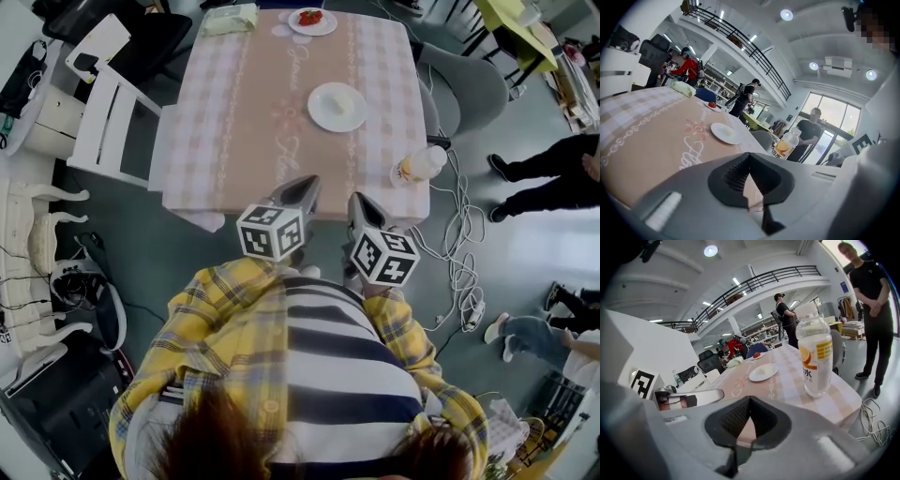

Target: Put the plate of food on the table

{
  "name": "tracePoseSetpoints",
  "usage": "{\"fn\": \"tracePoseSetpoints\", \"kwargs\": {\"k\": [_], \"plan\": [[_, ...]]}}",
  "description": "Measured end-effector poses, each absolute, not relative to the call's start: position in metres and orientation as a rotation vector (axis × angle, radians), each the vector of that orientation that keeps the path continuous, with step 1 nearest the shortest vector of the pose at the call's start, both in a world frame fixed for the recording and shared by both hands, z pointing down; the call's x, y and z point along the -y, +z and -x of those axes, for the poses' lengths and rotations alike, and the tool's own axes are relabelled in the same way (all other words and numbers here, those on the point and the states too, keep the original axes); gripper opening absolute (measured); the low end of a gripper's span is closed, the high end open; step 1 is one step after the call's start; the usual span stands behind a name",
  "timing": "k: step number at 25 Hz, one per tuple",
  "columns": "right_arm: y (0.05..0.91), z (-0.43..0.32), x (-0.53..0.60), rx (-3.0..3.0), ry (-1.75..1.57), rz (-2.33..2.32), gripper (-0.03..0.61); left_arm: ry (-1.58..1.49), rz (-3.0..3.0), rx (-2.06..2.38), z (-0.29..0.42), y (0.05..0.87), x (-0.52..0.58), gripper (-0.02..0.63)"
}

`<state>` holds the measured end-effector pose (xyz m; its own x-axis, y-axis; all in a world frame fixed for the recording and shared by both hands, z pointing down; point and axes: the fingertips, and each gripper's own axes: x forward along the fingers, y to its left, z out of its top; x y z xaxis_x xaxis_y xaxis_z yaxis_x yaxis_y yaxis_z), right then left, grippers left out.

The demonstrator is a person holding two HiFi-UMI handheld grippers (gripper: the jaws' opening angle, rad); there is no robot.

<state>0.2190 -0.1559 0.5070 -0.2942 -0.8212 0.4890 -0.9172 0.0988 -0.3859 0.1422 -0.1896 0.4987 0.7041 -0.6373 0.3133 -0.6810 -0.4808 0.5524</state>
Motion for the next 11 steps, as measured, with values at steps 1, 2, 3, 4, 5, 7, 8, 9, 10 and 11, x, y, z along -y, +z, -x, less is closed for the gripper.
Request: {"fn": "tracePoseSetpoints", "kwargs": {"k": [1, 2, 3, 4, 5, 7, 8, 9, 10, 11], "plan": [[0.5067, -0.2189, 0.1542, 2.215, 0.959, -1.766, -0.003, 0.083, -2.243, 1.005, -0.142, 0.4981, 0.1883, -0.003], [0.5069, -0.2186, 0.1524, 2.217, 0.956, -1.764, -0.003, 0.081, -2.243, 1.009, -0.1419, 0.4979, 0.1865, -0.003], [0.5073, -0.2182, 0.1506, 2.218, 0.953, -1.761, -0.003, 0.082, -2.242, 1.011, -0.1419, 0.4982, 0.1844, -0.003], [0.5075, -0.2176, 0.1493, 2.219, 0.949, -1.757, -0.003, 0.085, -2.241, 1.012, -0.1419, 0.499, 0.1822, -0.003], [0.5074, -0.217, 0.1485, 2.221, 0.944, -1.754, -0.003, 0.088, -2.239, 1.012, -0.1418, 0.4999, 0.1803, -0.003], [0.5059, -0.217, 0.1488, 2.225, 0.928, -1.753, -0.003, 0.09, -2.235, 1.013, -0.1414, 0.501, 0.1789, -0.003], [0.5049, -0.2177, 0.1494, 2.227, 0.917, -1.756, -0.003, 0.088, -2.235, 1.015, -0.1413, 0.5008, 0.1791, -0.003], [0.5039, -0.2188, 0.1499, 2.228, 0.905, -1.758, -0.003, 0.086, -2.235, 1.018, -0.1412, 0.5003, 0.1794, -0.003], [0.503, -0.22, 0.1504, 2.229, 0.893, -1.76, -0.003, 0.082, -2.236, 1.022, -0.1411, 0.4997, 0.1798, -0.003], [0.5022, -0.2211, 0.1508, 2.23, 0.881, -1.762, -0.003, 0.079, -2.237, 1.026, -0.141, 0.499, 0.1802, -0.003]]}}
